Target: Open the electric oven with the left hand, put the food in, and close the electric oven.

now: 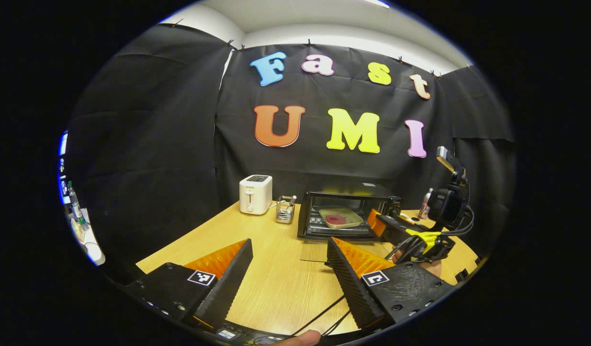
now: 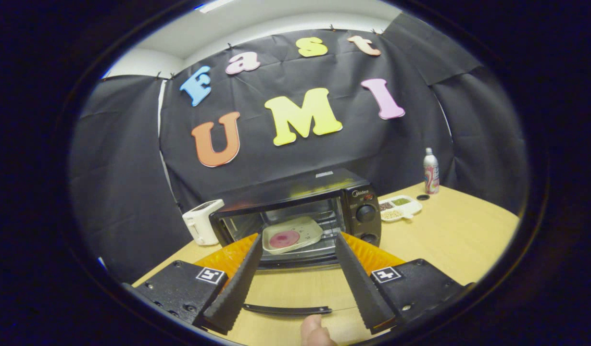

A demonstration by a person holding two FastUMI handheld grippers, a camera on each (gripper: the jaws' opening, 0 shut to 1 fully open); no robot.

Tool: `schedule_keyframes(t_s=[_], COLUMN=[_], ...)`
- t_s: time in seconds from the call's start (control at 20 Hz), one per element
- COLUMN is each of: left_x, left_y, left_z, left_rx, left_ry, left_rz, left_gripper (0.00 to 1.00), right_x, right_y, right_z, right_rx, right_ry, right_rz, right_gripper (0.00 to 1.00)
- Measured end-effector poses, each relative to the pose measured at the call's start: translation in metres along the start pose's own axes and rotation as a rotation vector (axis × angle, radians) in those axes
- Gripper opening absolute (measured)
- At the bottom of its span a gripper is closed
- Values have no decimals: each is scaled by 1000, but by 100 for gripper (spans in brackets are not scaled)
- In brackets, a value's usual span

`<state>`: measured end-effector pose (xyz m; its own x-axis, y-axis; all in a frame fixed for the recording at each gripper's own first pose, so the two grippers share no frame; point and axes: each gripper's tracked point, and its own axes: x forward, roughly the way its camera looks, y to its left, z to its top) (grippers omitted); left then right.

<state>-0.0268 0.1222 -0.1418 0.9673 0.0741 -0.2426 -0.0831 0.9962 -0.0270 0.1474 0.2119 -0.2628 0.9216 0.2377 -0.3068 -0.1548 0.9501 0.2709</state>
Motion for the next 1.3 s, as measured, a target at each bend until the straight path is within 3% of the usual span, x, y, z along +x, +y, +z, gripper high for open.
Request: schedule_keyframes(t_s=[0.35,0.6,0.75,1.1,1.3], left_x=[28,63,75,96,110], left_y=[-32,-65,-92,-137,-147], left_z=[-40,-80,-102,-149,-168], left_rx=[-8,-22,-43,51,65], left_ry=[94,210,286,402,452], left_rz=[-51,-95,-149,-221,-222], left_gripper=[95,95,95,95,95], right_x=[-42,-92,-108,-123,-126], right_y=[-45,-60,-58,-89,-101], right_z=[36,88,97,119,126], right_rx=[-153,-330,-335,-282,-263], right_ry=[-29,-193,-230,-228,-258], right_rz=[35,38,53,24,24], right_gripper=[93,93,96,100,99])
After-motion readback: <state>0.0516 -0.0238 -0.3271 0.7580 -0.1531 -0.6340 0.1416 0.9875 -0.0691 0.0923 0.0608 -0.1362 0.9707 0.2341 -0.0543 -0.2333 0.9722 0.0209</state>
